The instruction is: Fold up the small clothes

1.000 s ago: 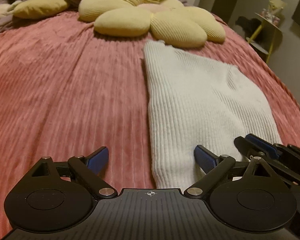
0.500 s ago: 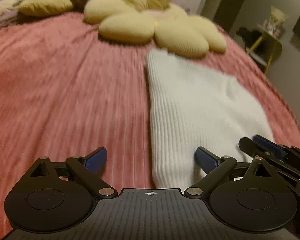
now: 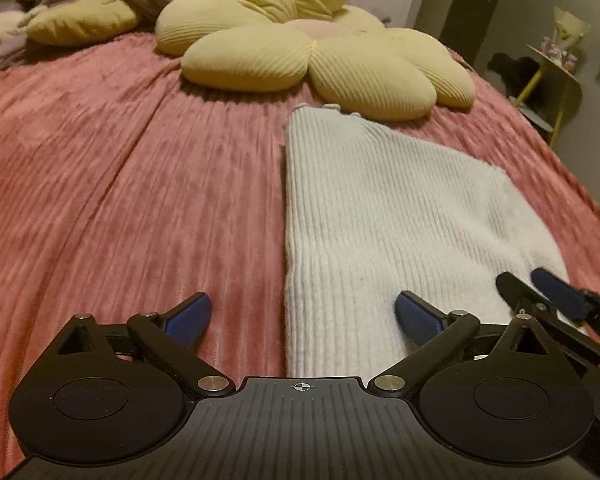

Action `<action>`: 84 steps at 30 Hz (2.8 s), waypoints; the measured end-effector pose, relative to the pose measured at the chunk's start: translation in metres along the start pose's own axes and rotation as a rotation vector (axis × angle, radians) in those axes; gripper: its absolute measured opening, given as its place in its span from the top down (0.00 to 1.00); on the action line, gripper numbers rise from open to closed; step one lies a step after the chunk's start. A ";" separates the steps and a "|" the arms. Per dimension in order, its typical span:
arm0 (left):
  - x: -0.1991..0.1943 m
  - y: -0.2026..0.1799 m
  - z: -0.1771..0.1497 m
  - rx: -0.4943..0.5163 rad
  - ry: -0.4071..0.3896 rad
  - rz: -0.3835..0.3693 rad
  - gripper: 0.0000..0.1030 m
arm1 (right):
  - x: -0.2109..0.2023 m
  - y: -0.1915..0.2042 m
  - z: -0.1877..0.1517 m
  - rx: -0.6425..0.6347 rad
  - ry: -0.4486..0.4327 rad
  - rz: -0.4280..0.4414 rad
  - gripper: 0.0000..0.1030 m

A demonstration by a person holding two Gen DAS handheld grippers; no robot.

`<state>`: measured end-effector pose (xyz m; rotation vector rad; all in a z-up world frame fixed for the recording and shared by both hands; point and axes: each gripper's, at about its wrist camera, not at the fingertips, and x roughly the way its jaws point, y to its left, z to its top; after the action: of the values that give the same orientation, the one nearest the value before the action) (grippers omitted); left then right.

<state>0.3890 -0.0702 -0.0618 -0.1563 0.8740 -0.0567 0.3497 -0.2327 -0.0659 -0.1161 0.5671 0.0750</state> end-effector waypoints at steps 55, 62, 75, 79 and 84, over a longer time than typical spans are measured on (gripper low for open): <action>0.007 0.032 -0.002 -0.187 0.184 -0.428 0.19 | 0.004 -0.126 -0.047 0.812 0.225 0.512 0.49; 0.012 0.031 -0.001 -0.196 0.171 -0.449 0.22 | 0.023 -0.124 -0.042 0.813 0.247 0.541 0.46; -0.064 0.074 -0.001 -0.175 0.054 -0.382 0.54 | 0.017 -0.074 -0.019 0.789 0.251 0.679 0.61; -0.095 0.093 -0.025 -0.067 0.028 -0.236 0.49 | 0.015 -0.040 -0.028 0.768 0.311 0.751 0.57; -0.135 0.096 -0.067 0.008 -0.001 -0.171 0.44 | -0.033 -0.042 -0.044 0.705 0.257 0.617 0.45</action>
<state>0.2497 0.0323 -0.0168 -0.2235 0.8581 -0.2191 0.3030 -0.2814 -0.0808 0.7494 0.8409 0.4578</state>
